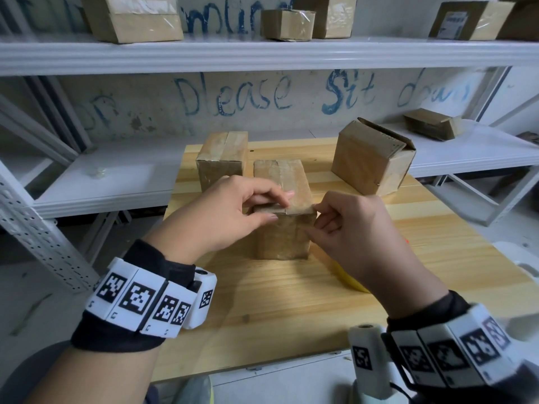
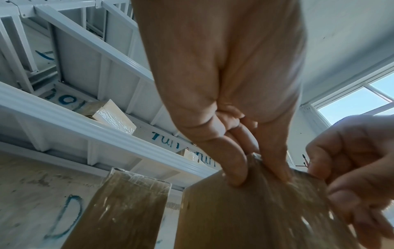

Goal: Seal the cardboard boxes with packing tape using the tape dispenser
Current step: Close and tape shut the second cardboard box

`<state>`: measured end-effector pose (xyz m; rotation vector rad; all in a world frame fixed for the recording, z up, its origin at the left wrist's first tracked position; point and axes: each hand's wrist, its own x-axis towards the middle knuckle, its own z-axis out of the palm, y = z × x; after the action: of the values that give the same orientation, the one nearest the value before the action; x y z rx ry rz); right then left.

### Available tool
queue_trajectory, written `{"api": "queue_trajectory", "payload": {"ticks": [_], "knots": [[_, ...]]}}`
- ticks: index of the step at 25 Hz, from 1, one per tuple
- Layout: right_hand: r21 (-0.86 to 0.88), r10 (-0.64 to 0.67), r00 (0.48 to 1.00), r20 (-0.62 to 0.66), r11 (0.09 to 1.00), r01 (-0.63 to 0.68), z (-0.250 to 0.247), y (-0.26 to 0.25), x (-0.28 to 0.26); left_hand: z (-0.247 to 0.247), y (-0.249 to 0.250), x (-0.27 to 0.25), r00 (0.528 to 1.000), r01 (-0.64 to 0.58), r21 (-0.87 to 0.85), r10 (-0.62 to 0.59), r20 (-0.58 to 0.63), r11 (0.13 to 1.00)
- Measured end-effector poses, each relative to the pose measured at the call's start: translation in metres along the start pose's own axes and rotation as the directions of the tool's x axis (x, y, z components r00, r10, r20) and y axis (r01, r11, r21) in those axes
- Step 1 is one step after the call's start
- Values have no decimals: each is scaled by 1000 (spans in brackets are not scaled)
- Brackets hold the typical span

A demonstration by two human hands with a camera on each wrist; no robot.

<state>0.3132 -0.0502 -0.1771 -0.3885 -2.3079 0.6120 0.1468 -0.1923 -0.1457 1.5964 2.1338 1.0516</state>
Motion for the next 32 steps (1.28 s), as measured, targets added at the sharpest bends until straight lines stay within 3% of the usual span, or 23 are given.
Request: {"api": "queue_trajectory", "payload": {"ticks": [11,15,20,23,27,32], "knots": [[-70,-100,995,19,992,101,-5,8,4,-2,-1,0,997,-32,-36,34,63,999],[0,-53,998,43,999,53,-6,9,2,-6,-2,0,994,13,-77,-5,108,997],[44,52,996,67,998,-55,-6,1,2,-4,2,0,997,24,-46,-21,70,999],[-32,-13,1000,25,999,14,-8,1,6,-4,4,-2,998,34,-72,-31,49,997],[-28,-62,996,67,998,64,-12,4,9,-4,2,-4,996,63,-108,-56,65,992],[-31,-75,996,49,997,76,-9,5,6,-2,-1,-1,999,13,-37,-11,50,999]]}}
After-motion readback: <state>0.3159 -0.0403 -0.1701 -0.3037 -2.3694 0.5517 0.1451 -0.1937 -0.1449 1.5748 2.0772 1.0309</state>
